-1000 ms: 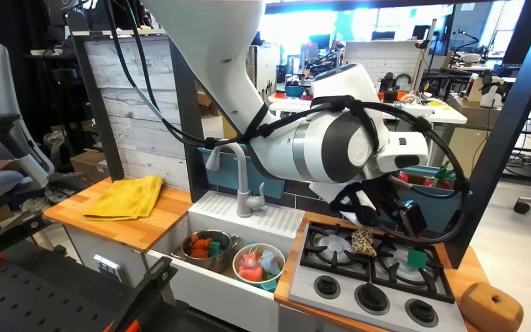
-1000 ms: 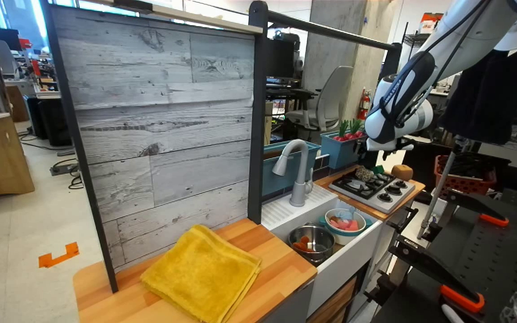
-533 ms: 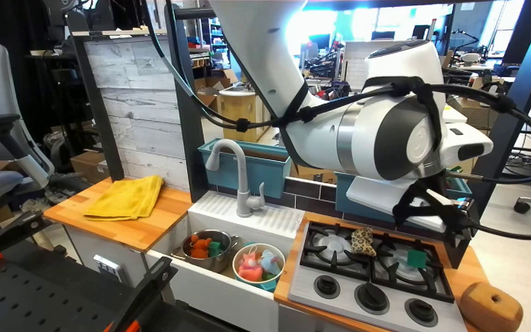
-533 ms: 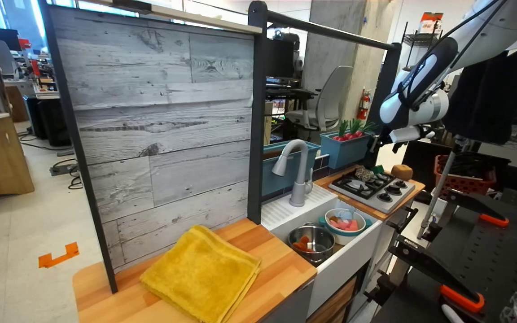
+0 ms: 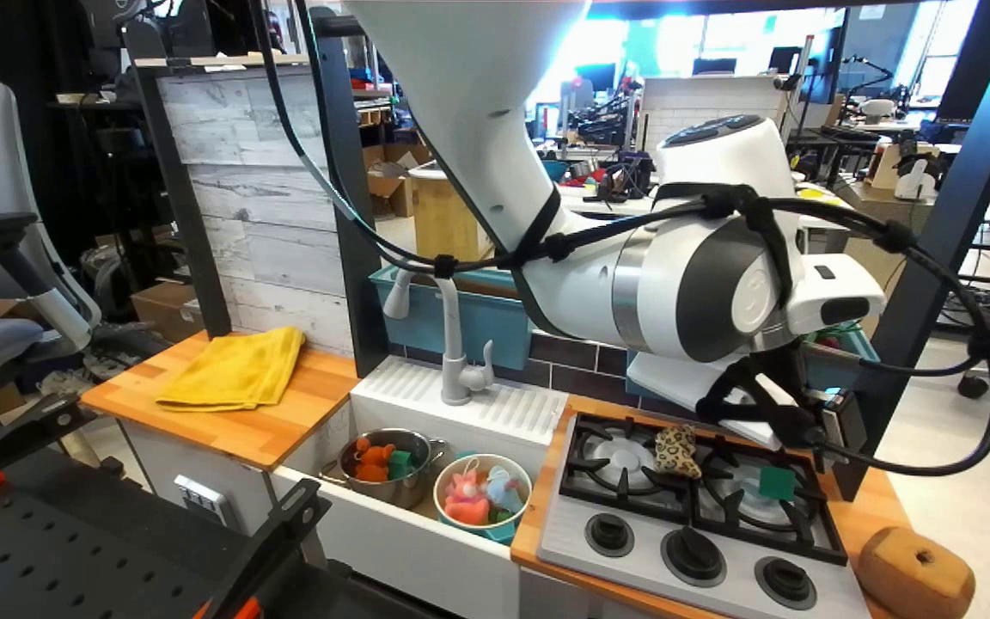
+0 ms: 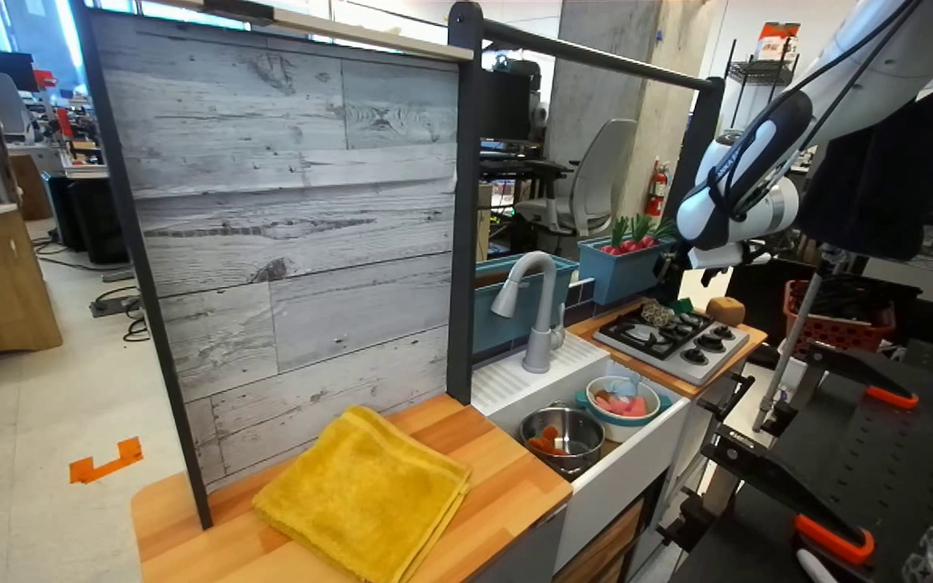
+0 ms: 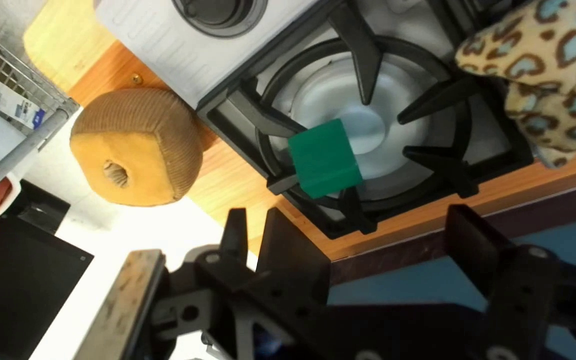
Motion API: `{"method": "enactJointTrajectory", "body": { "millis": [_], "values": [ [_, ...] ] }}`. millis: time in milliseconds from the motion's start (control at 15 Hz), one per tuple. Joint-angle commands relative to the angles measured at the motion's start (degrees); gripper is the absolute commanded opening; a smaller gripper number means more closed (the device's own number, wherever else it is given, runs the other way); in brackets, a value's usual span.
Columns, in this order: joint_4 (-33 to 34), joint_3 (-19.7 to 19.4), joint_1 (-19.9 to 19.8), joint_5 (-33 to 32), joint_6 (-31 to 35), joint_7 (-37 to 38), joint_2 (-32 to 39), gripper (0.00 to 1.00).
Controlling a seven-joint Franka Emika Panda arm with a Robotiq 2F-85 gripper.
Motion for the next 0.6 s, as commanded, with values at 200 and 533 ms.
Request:
{"method": "enactJointTrajectory", "body": {
  "millis": [200,533],
  "values": [
    [9.5,-5.8,4.0,0.9,-1.0,9.0,8.2,0.98],
    [10.5,-6.5,2.5,0.0,-5.3,8.5,8.6,1.00]
  ]
}}
